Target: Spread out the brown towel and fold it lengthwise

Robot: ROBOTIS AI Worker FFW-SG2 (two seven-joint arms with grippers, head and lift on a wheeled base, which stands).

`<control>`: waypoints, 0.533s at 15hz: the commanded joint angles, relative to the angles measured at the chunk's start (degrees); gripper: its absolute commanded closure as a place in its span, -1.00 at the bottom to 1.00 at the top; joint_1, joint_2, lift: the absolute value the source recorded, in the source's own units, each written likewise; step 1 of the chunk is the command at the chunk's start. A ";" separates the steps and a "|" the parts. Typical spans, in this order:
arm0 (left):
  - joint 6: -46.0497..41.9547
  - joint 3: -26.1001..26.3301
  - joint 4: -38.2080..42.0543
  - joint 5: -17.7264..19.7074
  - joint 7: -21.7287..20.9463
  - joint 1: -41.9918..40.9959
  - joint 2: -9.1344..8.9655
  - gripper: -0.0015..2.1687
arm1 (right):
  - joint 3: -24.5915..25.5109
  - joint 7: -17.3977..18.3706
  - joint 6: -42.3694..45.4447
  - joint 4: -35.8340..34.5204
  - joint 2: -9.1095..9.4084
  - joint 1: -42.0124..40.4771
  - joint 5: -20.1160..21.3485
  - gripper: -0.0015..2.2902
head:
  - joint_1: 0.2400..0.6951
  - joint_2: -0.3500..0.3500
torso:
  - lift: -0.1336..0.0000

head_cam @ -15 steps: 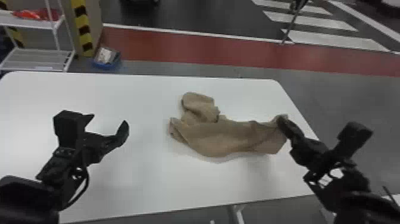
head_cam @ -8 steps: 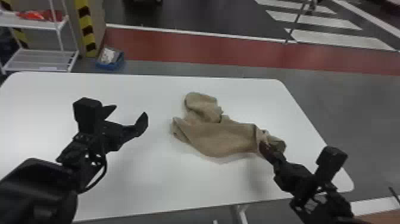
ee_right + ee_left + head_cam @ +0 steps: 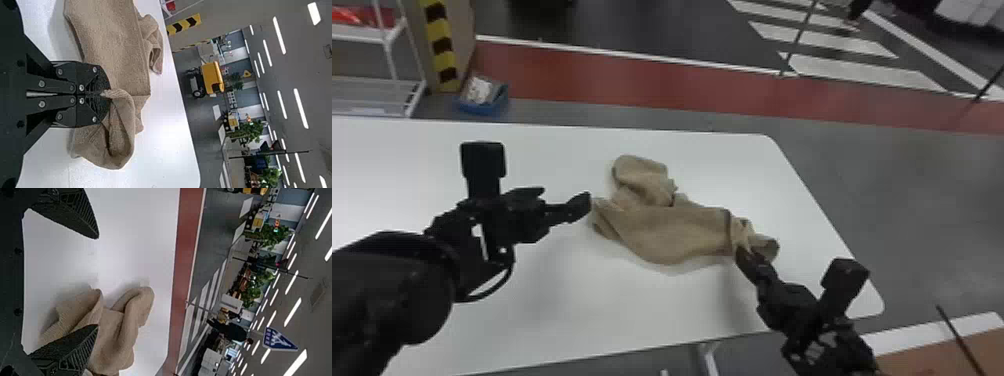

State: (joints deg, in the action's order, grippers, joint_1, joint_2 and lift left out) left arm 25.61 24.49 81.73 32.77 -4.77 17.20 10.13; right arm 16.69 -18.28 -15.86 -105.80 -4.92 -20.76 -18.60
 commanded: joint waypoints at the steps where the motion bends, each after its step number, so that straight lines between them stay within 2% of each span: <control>1: -1.92 3.37 -2.89 -1.13 0.12 2.04 -2.04 -0.93 | -1.39 0.00 1.13 0.51 0.00 0.02 0.49 0.45 | 1.00 -0.89 | -0.80; 5: -7.19 7.86 -10.63 -4.20 -0.06 5.91 -5.38 -0.92 | -2.89 0.00 1.13 0.42 0.00 -0.50 0.67 0.45 | 1.00 -0.96 | -0.80; 8: -8.60 8.74 -14.67 -5.26 -0.24 8.29 -6.79 -0.92 | -3.50 -0.18 2.36 -0.02 -0.09 -1.12 0.93 0.45 | 1.00 -0.99 | -0.80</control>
State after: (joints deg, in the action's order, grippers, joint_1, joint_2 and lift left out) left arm 17.33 32.83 69.03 27.84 -4.98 24.29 4.02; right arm 13.48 -18.43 -14.07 -105.63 -4.94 -21.58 -17.71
